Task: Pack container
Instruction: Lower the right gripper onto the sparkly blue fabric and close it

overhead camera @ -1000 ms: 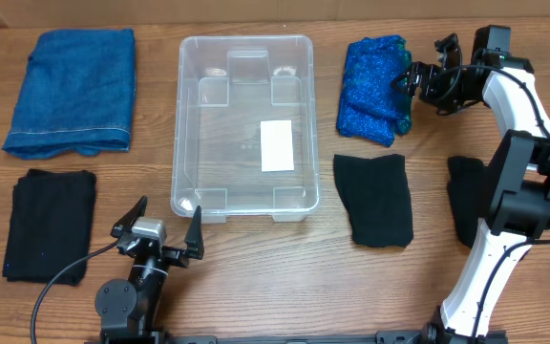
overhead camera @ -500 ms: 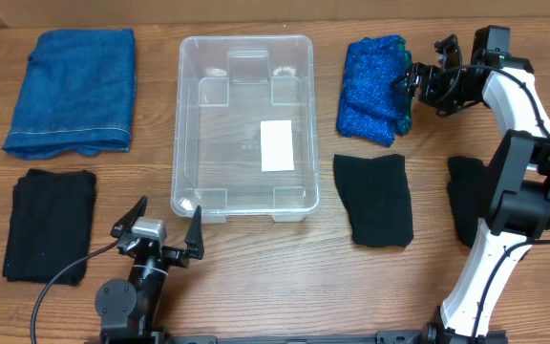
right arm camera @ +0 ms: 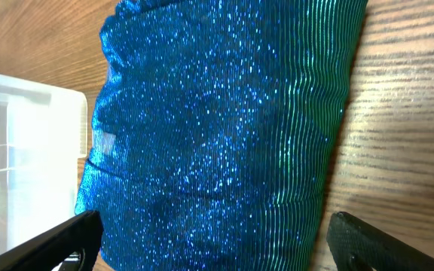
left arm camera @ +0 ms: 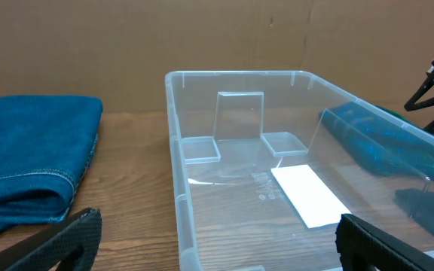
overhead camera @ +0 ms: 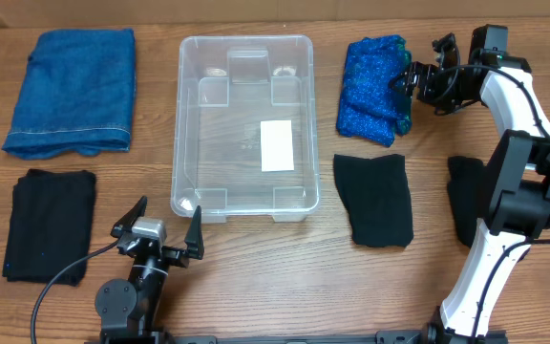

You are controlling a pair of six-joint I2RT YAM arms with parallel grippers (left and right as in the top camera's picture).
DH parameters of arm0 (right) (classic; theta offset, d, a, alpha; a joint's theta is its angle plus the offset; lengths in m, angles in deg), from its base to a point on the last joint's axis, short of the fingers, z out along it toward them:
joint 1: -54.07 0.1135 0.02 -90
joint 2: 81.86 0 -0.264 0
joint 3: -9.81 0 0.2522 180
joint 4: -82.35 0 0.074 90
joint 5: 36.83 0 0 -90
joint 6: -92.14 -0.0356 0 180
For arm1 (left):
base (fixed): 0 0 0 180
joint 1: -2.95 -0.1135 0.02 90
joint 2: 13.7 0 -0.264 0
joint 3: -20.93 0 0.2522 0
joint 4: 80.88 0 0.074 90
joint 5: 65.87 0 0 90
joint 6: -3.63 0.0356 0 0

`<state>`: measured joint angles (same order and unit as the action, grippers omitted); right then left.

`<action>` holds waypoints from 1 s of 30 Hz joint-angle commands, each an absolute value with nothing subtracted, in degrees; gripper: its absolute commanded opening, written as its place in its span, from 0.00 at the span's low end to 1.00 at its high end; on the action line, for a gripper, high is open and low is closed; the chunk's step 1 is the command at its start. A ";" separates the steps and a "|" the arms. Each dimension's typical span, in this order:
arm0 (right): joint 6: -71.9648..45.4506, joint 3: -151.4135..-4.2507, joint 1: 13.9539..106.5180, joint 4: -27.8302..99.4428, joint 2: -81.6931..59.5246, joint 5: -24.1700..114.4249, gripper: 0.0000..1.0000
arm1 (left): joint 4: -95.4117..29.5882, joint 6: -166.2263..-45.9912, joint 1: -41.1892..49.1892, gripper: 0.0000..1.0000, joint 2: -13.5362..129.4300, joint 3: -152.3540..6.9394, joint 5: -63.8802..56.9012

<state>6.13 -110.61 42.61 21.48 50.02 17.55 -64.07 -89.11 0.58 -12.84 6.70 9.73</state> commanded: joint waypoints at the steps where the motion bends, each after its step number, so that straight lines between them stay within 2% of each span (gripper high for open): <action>1: 5.08 -111.04 42.87 22.44 51.00 16.99 1.00 | -64.16 -88.04 0.30 1.00 -13.43 6.90 9.67; 30: 4.93 -111.04 44.75 25.46 55.26 11.48 1.00 | -64.13 -88.04 0.30 1.00 -13.43 6.90 9.67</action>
<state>5.12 -110.61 43.72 24.89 54.17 13.95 -64.07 -89.11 0.58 -12.84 6.70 9.76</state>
